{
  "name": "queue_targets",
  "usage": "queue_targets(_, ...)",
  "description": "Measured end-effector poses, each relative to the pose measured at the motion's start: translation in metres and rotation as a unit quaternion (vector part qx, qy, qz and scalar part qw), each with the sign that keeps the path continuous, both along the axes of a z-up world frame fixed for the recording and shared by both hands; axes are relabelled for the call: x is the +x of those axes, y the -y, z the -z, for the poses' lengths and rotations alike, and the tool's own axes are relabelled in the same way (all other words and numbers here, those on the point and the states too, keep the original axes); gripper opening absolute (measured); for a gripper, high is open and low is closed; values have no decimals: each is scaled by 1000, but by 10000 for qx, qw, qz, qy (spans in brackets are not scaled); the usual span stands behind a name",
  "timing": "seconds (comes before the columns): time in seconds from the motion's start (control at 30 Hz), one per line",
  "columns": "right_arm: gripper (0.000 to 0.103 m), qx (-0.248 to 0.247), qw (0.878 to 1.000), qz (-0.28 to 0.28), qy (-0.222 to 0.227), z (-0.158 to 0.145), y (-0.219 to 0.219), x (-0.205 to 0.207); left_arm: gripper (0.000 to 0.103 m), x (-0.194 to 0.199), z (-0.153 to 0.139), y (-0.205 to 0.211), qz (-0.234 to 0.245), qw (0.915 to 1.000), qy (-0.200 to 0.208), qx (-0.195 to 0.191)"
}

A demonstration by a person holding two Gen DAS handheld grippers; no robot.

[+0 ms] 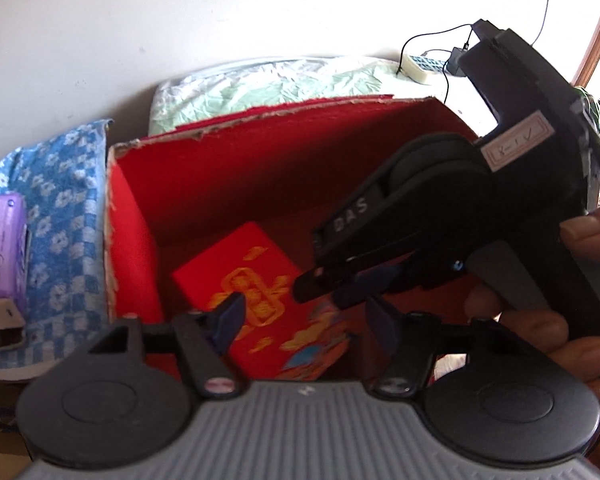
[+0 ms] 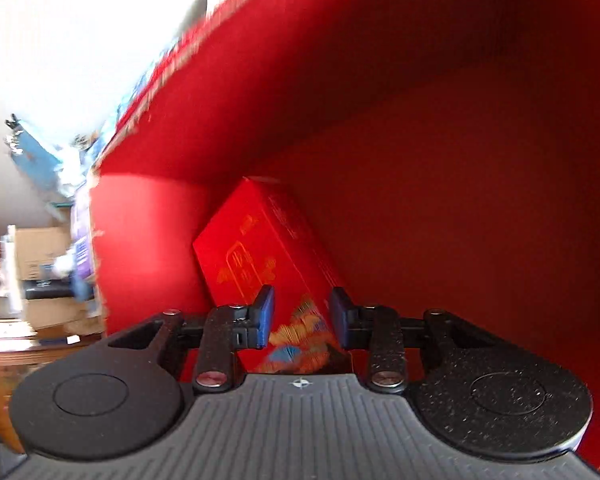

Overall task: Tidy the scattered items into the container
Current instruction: 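Raise both tools out of the red container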

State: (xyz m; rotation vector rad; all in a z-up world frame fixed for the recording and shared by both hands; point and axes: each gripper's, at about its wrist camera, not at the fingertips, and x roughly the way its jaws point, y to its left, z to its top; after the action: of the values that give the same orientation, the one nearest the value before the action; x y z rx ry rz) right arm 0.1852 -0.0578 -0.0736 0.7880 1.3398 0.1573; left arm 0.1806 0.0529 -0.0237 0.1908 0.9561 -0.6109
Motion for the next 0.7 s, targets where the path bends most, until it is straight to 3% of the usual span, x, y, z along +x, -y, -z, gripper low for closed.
queue_targets(0.1,33,260,9996,-3,-124,9,-10,2,60,4,3,-6,-13,9999,-107,-58)
queue_targets(0.13,33,264,9995,-61,-139,11,-15,3,54,5,2,-8,-4,9999,-107,-66)
queue_targets(0.23,35,214,9995,-183,-155,15,-27,5,49,4,1,-11,24,10000,-71,-60)
queue_targets(0.43,38,232,9996,-140,-83,21,-34,-4,49,2,3,-9,11,10000,19,77)
queue_targets(0.6,43,-279,9990,-59,347,11,-43,-21,50,0,5,-6,0,9998,92,196)
queue_targets(0.7,61,-891,9932,37,750,-3,-48,-36,54,-5,0,-7,-160,9991,293,268)
